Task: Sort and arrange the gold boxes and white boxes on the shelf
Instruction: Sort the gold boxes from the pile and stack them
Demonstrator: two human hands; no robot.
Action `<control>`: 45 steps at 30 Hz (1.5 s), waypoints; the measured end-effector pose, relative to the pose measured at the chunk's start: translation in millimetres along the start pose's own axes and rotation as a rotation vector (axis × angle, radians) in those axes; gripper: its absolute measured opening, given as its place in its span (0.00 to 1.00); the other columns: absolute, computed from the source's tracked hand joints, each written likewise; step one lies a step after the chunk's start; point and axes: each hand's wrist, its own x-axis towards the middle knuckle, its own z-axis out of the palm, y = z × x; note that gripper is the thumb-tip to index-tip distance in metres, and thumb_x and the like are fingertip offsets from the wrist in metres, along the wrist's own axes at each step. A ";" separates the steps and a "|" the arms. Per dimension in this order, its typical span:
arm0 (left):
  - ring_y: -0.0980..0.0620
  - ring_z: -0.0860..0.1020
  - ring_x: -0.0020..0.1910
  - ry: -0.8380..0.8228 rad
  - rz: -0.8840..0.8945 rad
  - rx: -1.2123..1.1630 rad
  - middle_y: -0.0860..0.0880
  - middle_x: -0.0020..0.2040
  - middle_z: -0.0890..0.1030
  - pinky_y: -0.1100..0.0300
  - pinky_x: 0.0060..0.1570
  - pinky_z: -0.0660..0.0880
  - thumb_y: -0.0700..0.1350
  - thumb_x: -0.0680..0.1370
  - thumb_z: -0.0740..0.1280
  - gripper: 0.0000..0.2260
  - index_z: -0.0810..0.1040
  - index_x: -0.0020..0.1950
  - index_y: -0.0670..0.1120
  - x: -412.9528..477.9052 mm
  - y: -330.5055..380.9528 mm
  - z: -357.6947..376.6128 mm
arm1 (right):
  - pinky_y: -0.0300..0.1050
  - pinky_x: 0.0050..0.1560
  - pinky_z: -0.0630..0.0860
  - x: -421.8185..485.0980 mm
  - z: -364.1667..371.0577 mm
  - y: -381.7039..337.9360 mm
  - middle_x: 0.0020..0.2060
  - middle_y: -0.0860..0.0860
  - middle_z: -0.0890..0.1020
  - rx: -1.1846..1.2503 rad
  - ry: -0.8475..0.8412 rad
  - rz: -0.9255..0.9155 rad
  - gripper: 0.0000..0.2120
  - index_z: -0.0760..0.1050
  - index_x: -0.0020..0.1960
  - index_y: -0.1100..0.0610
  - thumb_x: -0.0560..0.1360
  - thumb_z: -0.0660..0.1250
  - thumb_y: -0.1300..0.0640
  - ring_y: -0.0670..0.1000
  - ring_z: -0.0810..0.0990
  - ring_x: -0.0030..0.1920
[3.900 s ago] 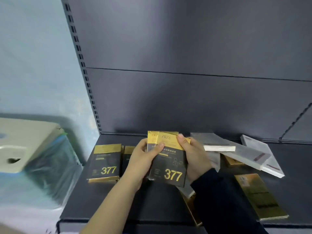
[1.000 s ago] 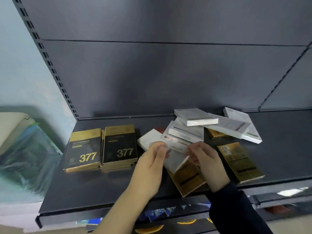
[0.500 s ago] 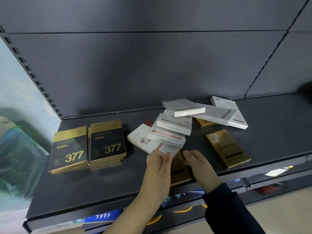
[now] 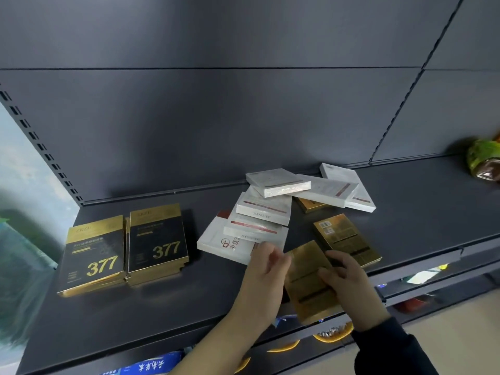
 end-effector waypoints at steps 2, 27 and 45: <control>0.50 0.78 0.54 -0.055 -0.011 0.006 0.47 0.52 0.78 0.48 0.58 0.77 0.60 0.71 0.62 0.13 0.73 0.47 0.53 1.7 2.6 2.6 | 0.51 0.51 0.76 -4.6 -9.0 -1.4 0.49 0.50 0.78 -0.006 0.083 -0.050 0.18 0.68 0.65 0.57 0.76 0.65 0.64 0.51 0.78 0.49; 0.47 0.83 0.50 0.391 0.127 -0.559 0.41 0.54 0.85 0.55 0.49 0.78 0.42 0.78 0.65 0.15 0.75 0.65 0.42 -3.0 20.0 -125.3 | 0.35 0.38 0.80 -19.5 115.2 -100.0 0.53 0.46 0.79 0.416 -0.374 -0.327 0.20 0.68 0.61 0.46 0.75 0.67 0.64 0.44 0.82 0.47; 0.46 0.81 0.38 0.407 0.041 -0.276 0.43 0.42 0.85 0.56 0.38 0.80 0.51 0.68 0.76 0.18 0.80 0.55 0.45 -51.8 26.4 -216.5 | 0.51 0.54 0.81 13.4 168.4 -196.3 0.48 0.55 0.85 0.149 -0.577 -0.518 0.08 0.82 0.53 0.56 0.77 0.65 0.57 0.56 0.84 0.52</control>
